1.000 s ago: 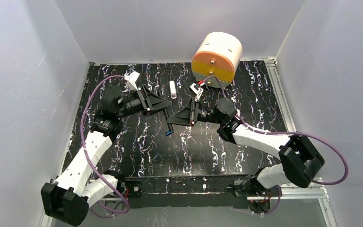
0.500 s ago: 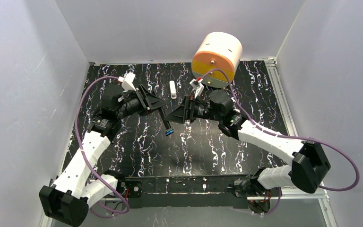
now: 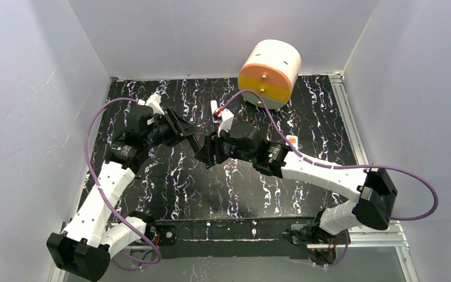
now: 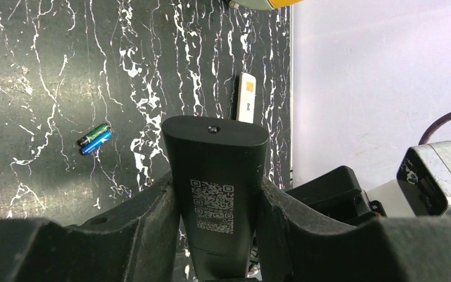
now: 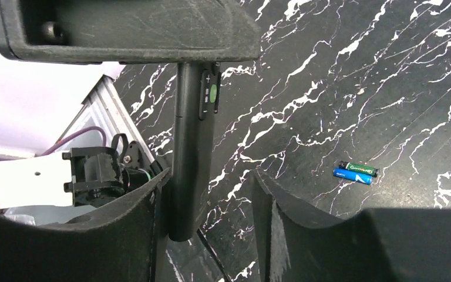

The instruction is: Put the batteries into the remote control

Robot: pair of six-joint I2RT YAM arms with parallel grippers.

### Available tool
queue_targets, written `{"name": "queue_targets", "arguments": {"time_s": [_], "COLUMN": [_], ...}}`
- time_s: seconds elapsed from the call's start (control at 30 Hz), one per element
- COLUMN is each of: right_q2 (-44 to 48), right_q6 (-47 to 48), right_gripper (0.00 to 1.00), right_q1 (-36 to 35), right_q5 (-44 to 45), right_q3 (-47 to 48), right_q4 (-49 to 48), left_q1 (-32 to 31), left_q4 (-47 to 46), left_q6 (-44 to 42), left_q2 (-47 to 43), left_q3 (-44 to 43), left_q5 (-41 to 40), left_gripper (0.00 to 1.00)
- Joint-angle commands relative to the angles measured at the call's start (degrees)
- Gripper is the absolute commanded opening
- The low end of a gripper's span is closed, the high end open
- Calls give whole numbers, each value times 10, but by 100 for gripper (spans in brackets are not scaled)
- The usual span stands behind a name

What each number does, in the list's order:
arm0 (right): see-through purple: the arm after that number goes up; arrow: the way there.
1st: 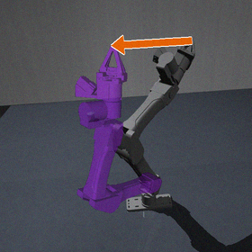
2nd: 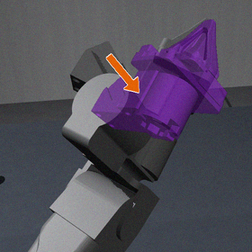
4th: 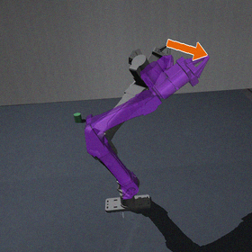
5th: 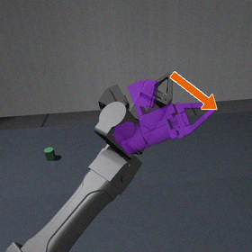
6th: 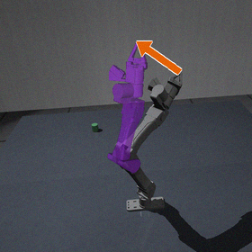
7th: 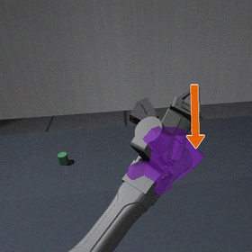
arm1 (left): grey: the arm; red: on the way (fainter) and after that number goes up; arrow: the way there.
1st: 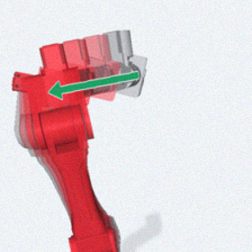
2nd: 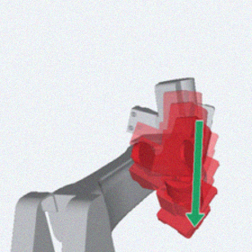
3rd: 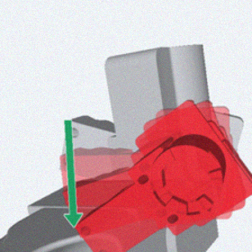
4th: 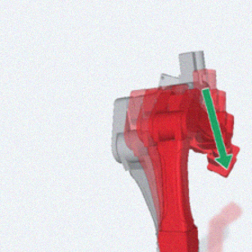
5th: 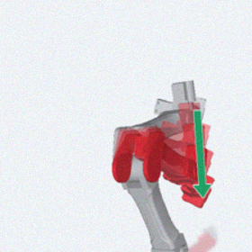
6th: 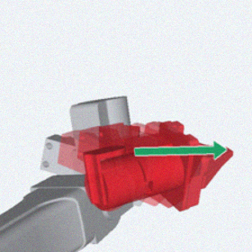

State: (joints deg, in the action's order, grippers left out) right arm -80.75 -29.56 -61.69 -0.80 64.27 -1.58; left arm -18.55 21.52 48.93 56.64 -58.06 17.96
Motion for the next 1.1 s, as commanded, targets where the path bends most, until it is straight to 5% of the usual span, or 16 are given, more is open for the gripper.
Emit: {"name": "queue_targets", "arguments": {"time_s": [0.0,0.3,0.43,0.57,0.7,0.87,1.07], "right_q2": [0,-18,-13,1,-1,-2,-15], "right_q6": [-2,-45,-83,-187,-279,-336,-405], "right_gripper": [53,24,7,1,1,1,1], "right_q1": [-2,1,39,110,156,167,174], "right_q5": [21,-10,-83,-229,-348,-413,-448], "right_q3": [0,-5,-26,-92,-108,-93,-103], "right_q4": [-62,-108,-145,-305,-442,-481,-579], "left_q1": [1,1,1,2,2,4,38], "left_q4": [19,18,3,-12,-44,-97,-18], "left_q6": [0,3,-36,-65,-75,-57,-118], "left_q2": [4,-6,-18,-22,-21,-14,-9], "left_q3": [-29,-27,-34,-41,-41,-46,-112], "left_q5": [14,36,75,131,198,262,291], "left_gripper": [0,3,32,69,84,84,64]}}
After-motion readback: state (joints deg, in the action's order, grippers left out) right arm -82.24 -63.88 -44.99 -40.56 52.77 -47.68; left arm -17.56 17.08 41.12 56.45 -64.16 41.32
